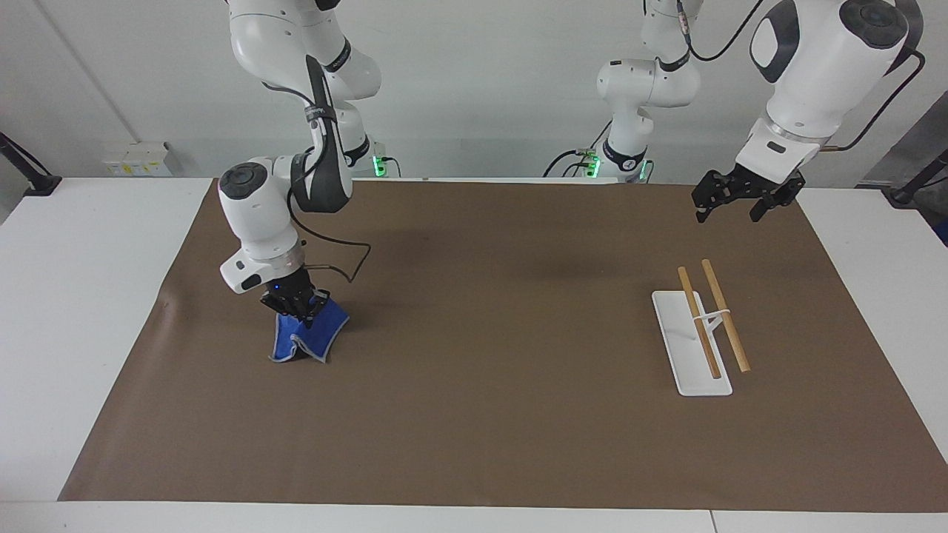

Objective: Right arm passes towel to left arm to hang
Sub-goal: 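Lift the towel with the right gripper while the left gripper advances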

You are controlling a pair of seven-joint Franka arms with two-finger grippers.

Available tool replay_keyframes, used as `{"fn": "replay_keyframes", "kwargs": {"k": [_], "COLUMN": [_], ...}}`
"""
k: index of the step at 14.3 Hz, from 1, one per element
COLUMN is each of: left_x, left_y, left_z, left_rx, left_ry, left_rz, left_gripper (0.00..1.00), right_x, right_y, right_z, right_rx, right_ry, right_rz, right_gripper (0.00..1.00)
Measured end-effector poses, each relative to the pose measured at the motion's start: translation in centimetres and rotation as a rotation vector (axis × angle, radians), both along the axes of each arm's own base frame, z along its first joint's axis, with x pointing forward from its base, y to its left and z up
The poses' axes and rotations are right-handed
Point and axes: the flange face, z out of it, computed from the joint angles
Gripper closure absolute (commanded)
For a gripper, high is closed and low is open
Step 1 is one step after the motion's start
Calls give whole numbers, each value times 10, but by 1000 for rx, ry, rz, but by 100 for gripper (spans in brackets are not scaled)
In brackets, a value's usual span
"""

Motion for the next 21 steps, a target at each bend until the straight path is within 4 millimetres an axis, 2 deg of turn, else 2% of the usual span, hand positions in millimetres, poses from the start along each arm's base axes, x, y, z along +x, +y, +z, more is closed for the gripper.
{"fn": "replay_keyframes", "kwargs": {"k": [5, 8, 11, 14, 18, 21], "left_x": [0, -2, -5, -11, -18, -23], "left_y": [-3, -14, -16, -27, -38, -46], "left_z": [0, 0, -5, -10, -11, -15], "left_rx": [0, 0, 0, -21, -90, -169], "left_ry": [0, 1, 11, 28, 45, 75], "left_rz": [-6, -25, -31, -46, -45, 46], "left_gripper": [0, 0, 0, 0, 0, 0], "right_x": [8, 0, -7, -11, -14, -23], "right_y": [32, 75, 115, 144, 159, 182], "right_z": [40, 70, 96, 118, 131, 135], "right_rx": [274, 429, 493, 604, 702, 723], "right_ry": [-28, -4, 16, 36, 64, 98], "right_rz": [-121, -233, -294, -323, -340, -347], "right_gripper": [100, 100, 100, 100, 100, 100]}}
